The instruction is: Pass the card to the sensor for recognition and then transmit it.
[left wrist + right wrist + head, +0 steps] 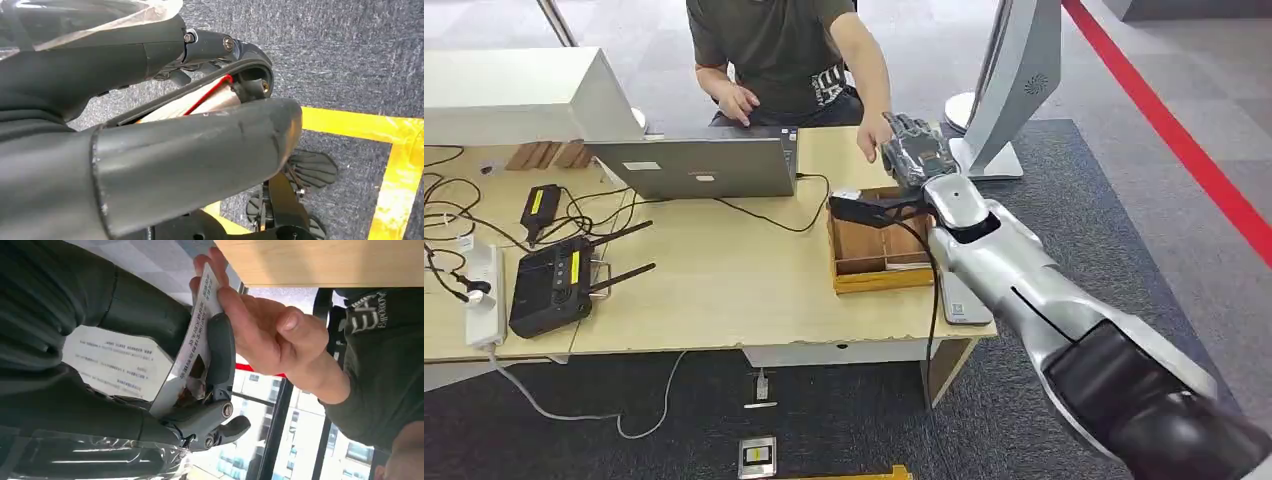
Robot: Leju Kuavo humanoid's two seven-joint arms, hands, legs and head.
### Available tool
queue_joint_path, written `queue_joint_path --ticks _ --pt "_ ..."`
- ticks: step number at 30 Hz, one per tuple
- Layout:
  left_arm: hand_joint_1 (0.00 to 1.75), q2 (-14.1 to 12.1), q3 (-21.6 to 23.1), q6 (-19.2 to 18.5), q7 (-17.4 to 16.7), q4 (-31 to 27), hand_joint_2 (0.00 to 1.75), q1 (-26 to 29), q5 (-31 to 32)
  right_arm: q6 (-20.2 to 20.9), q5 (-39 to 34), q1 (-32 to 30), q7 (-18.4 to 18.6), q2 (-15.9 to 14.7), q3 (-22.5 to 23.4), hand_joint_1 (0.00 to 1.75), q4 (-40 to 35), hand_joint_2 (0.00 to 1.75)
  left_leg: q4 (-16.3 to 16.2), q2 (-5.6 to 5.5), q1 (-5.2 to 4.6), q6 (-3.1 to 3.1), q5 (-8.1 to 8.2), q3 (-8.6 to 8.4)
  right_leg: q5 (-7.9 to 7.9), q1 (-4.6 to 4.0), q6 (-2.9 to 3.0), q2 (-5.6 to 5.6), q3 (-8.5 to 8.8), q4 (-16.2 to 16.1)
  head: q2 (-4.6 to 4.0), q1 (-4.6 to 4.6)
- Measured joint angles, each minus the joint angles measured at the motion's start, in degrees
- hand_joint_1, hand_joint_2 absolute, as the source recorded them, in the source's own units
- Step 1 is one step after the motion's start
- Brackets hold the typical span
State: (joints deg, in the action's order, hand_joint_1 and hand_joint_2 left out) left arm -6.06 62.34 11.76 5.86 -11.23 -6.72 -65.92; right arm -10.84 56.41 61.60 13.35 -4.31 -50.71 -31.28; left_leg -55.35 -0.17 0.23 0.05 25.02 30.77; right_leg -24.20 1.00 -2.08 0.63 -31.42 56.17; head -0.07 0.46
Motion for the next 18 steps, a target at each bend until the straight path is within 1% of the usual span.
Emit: queue_joint_path --ticks 1,2,3,8,10,14,18 --pt "0.0 0.0 0.11 -0.04 0.0 0.0 0.0 0.0 0.04 -0.09 -0.07 0.0 0.0 -0.02 0.02 0.72 0.13 1.75 0.0 0.0 0.0 0.0 0.0 0.0 0.0 0.0 0.0 0.0 0.0 0.0 0.0 0.02" --pt "0.0 0.0 0.24 -0.22 0.0 0.0 0.0 -0.01 0.05 -0.2 -0.22 -0.02 0.0 -0.02 0.09 0.35 0.26 1.75 -0.01 0.0 0.0 0.0 0.0 0.0 0.0 0.0 0.0 0.0 0.0 0.0 0.0 0.0" --pt "0.0 -0.02 0.33 -0.28 0.0 0.0 0.0 0.0 0.04 -0.31 -0.33 -0.03 -0.07 -0.02 0.18 0.0 0.39 0.0 -0.01 0.0 0.0 0.0 0.0 -0.01 0.0 0.0 0.0 0.0 -0.01 0.0 0.0 0.02" --pt "0.0 0.0 0.9 -0.61 0.0 0.0 0.0 0.0 0.11 -1.86 -1.14 -0.31 -1.33 -0.33 1.14 0.0 0.9 0.0 -0.01 0.0 0.0 0.0 0.0 -0.01 0.0 0.0 0.0 0.0 -0.01 0.0 0.0 0.02" --pt "0.0 0.02 0.96 -0.66 -0.07 0.0 0.0 -0.01 0.13 -1.64 -1.05 -0.4 -1.62 -0.66 1.55 0.0 1.05 0.0 -0.01 0.0 0.0 0.0 0.0 -0.01 0.0 0.0 0.0 0.0 -0.01 0.0 0.0 0.02" --pt "0.0 0.05 1.25 -0.81 -0.7 0.0 0.0 0.0 0.04 -1.49 0.24 -0.65 -1.01 -1.42 2.17 0.0 1.03 0.0 -0.02 0.0 0.0 0.0 0.0 -0.01 0.0 0.0 0.0 0.0 -0.01 -0.01 0.0 0.02" --pt "0.0 0.07 1.27 -0.83 -0.79 0.0 0.0 0.02 -0.44 -1.03 0.24 -1.44 -1.71 -3.08 3.52 0.0 -0.46 0.0 -0.04 0.0 0.0 0.0 0.0 -0.02 0.01 0.0 0.0 0.0 0.01 -0.01 0.0 0.02"
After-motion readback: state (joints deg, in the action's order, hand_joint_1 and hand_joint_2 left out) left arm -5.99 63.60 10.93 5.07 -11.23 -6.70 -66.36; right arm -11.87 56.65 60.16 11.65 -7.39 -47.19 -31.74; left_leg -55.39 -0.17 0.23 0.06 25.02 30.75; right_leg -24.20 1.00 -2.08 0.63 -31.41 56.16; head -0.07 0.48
